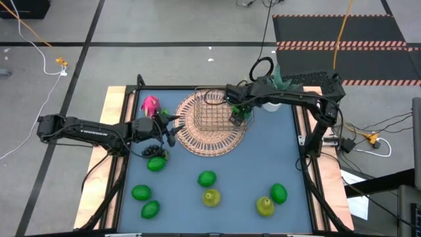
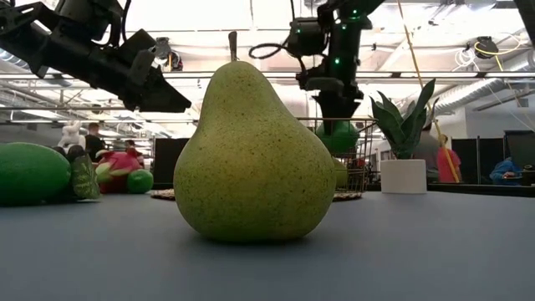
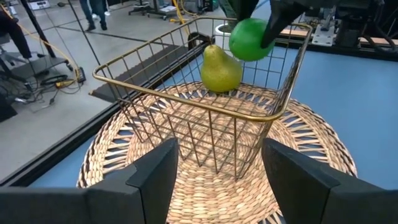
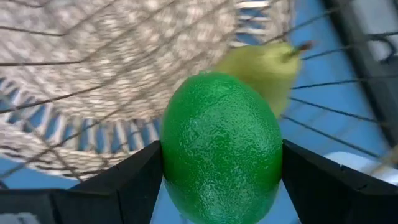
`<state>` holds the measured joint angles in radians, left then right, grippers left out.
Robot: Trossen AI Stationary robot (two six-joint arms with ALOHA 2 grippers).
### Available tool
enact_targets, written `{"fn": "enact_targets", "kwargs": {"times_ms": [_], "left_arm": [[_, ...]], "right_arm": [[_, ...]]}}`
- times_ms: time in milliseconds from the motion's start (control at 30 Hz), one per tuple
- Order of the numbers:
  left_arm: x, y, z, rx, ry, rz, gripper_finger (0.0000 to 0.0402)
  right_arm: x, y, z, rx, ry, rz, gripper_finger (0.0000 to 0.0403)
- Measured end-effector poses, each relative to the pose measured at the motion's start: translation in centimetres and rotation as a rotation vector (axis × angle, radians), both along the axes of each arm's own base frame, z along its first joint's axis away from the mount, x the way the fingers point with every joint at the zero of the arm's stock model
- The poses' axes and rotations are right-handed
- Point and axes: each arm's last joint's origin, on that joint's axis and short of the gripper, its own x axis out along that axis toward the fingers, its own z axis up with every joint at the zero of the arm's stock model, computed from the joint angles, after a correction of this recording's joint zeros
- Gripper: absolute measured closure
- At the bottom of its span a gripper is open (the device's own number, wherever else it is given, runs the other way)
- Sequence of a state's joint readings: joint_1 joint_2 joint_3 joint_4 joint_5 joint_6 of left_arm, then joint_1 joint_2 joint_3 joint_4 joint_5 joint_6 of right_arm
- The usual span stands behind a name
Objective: Build produce basket
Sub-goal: Put the green lime into the wire basket, then adjust the wire basket
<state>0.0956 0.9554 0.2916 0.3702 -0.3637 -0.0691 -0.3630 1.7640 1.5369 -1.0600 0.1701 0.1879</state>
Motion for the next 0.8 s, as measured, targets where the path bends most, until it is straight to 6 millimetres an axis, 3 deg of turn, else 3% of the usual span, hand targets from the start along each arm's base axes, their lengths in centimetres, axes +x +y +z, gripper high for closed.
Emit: {"fn": "enact_targets", "kwargs": {"times_ms": [267, 567, 700, 800], "left_arm": [[0.0, 0.0, 0.0, 0.005, 0.002, -0.002, 0.017], [0.0, 0.0, 0.0, 0.009, 0.004, -0.002, 0.017], [0.0, 0.0, 0.0, 0.009, 0.004, -0.002, 0.017], [0.0, 0.0, 0.0, 0.01, 0.004, -0.003, 0.017]], "right_arm": [[0.0, -0.1, 0.0, -0.021, 0.023, 0.089, 0.0086], [0.0, 0.3, 0.0, 0.072, -0.008, 0.101, 0.005], [-0.7, 0.1, 0.7, -0.034, 0.037, 0.026, 0.0051], [-2.0, 0.4, 2.3, -0.114, 0.05, -0.009, 0.0053]]}}
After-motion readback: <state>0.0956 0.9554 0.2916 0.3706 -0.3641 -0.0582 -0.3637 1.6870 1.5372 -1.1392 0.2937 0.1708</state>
